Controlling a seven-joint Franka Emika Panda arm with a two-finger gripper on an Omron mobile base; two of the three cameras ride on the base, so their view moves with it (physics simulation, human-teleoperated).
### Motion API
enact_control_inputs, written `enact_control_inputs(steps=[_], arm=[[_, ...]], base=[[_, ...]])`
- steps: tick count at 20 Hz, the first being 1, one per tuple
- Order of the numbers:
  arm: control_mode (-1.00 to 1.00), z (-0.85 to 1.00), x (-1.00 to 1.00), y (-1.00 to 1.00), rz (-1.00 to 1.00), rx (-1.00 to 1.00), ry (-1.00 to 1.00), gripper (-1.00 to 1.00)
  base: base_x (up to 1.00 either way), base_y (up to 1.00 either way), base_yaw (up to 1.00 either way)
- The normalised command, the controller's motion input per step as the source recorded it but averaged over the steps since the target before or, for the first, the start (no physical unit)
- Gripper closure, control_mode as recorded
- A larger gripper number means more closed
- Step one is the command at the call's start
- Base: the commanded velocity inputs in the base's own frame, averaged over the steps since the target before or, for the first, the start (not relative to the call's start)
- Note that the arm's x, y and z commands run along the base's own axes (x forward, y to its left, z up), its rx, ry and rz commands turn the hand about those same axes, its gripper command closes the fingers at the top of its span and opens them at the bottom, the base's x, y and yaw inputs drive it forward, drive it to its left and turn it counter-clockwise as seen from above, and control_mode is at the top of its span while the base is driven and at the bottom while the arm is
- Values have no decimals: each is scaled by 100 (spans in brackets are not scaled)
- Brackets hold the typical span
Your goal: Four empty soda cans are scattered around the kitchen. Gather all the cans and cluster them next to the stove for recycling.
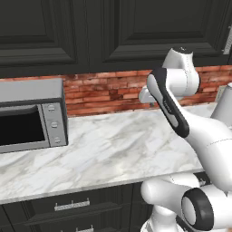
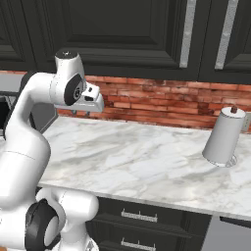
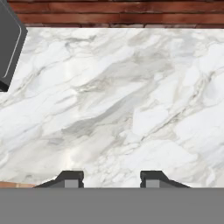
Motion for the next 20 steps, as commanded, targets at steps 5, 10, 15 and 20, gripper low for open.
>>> enact_control_inputs(steps=[5,10,15,20], arm=[[-100,0,-33,0,-2,0,0,-100],[-100,-4,-61,0,-6,0,0,-100],[-100,-14,-63,-4,-3,0,1,-100],[-100,-11,-22,-10,0,0,4,-100]], base=[[0,0,0],[0,0,0],[0,0,0],[0,0,0]])
